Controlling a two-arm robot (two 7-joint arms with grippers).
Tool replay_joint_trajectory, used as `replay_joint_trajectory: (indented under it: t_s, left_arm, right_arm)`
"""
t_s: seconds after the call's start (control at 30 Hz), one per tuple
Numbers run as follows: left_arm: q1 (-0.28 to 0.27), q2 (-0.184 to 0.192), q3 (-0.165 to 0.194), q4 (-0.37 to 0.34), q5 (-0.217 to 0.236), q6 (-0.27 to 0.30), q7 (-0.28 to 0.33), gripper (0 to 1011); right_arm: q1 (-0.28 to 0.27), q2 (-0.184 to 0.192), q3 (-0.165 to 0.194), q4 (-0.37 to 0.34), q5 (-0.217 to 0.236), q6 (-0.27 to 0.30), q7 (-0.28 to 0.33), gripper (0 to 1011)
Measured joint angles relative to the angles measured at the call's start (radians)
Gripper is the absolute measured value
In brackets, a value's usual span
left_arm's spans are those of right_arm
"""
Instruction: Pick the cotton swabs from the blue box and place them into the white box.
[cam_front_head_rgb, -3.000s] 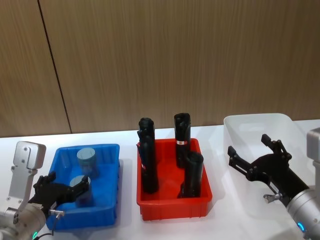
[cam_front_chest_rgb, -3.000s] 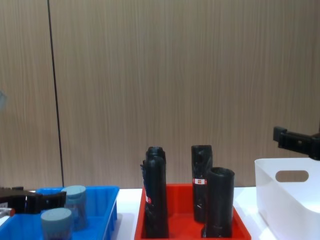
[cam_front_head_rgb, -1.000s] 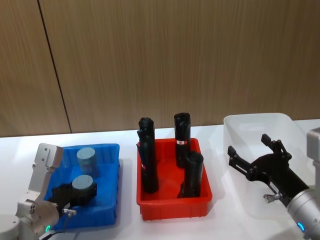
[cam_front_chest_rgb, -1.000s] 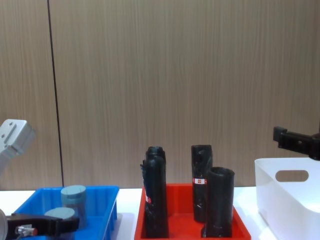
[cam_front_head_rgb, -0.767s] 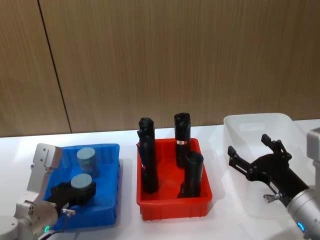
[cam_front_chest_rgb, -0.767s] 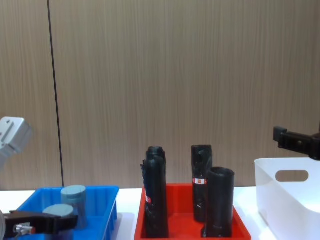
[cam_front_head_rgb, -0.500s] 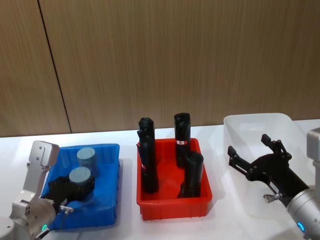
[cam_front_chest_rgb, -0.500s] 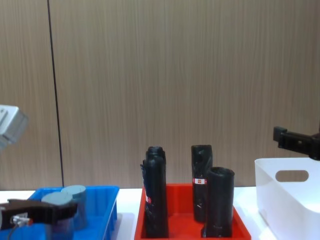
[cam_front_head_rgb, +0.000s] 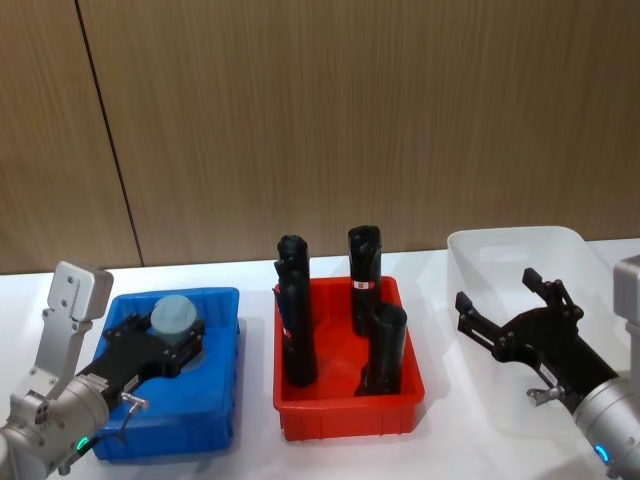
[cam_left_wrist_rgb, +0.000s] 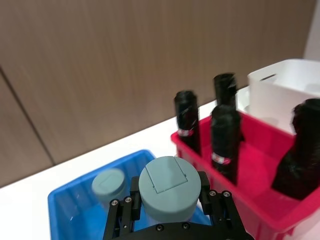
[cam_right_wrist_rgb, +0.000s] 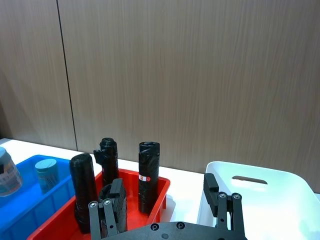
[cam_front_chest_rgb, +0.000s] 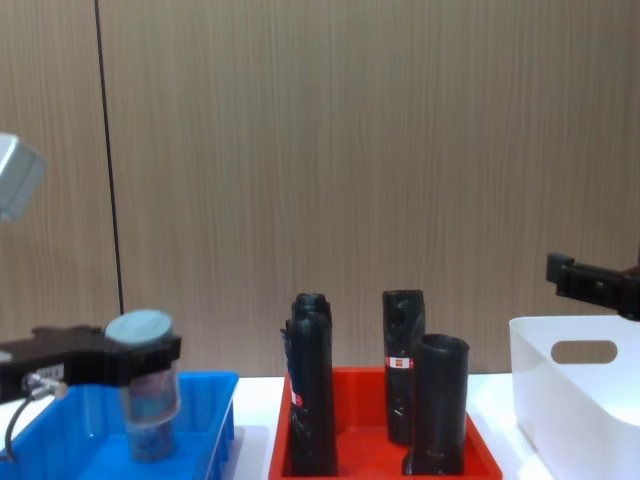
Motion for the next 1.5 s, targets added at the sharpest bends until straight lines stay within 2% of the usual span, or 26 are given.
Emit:
replay_joint_trajectory:
  t_s: [0.23,0.57,0.7,0.8,0.87,0.9,1.07,1.5]
  left_arm:
    - [0.007,0.014,-0.006,-0.044,-0.001,-0.029,-0.07,666]
    - [0.001,0.026,-0.01,-0.085,-0.022,-0.061,-0.201,666]
    - [-0.008,0.027,-0.01,-0.091,-0.035,-0.072,-0.272,666]
    - [-0.014,0.027,-0.009,-0.091,-0.041,-0.077,-0.305,666]
    - [-0.023,0.025,-0.007,-0.09,-0.05,-0.082,-0.354,666]
    - [-0.023,0.025,-0.007,-0.09,-0.05,-0.082,-0.354,666]
    - [-0.043,0.018,-0.002,-0.078,-0.065,-0.087,-0.438,666]
    - [-0.105,-0.011,0.018,-0.013,-0.091,-0.084,-0.656,666]
  right_arm:
    - [0.0,0.0,0.0,0.0,0.0,0.0,0.0,1002]
    - [0.0,0.0,0.0,0.0,0.0,0.0,0.0,1002]
    - [0.0,0.0,0.0,0.0,0.0,0.0,0.0,1002]
    - [0.0,0.0,0.0,0.0,0.0,0.0,0.0,1002]
    - [0.0,0.0,0.0,0.0,0.0,0.0,0.0,1002]
    - [0.0,0.0,0.0,0.0,0.0,0.0,0.0,1002]
    - [0.0,0.0,0.0,0.0,0.0,0.0,0.0,1002]
    - [0.0,0.0,0.0,0.0,0.0,0.0,0.0,1002]
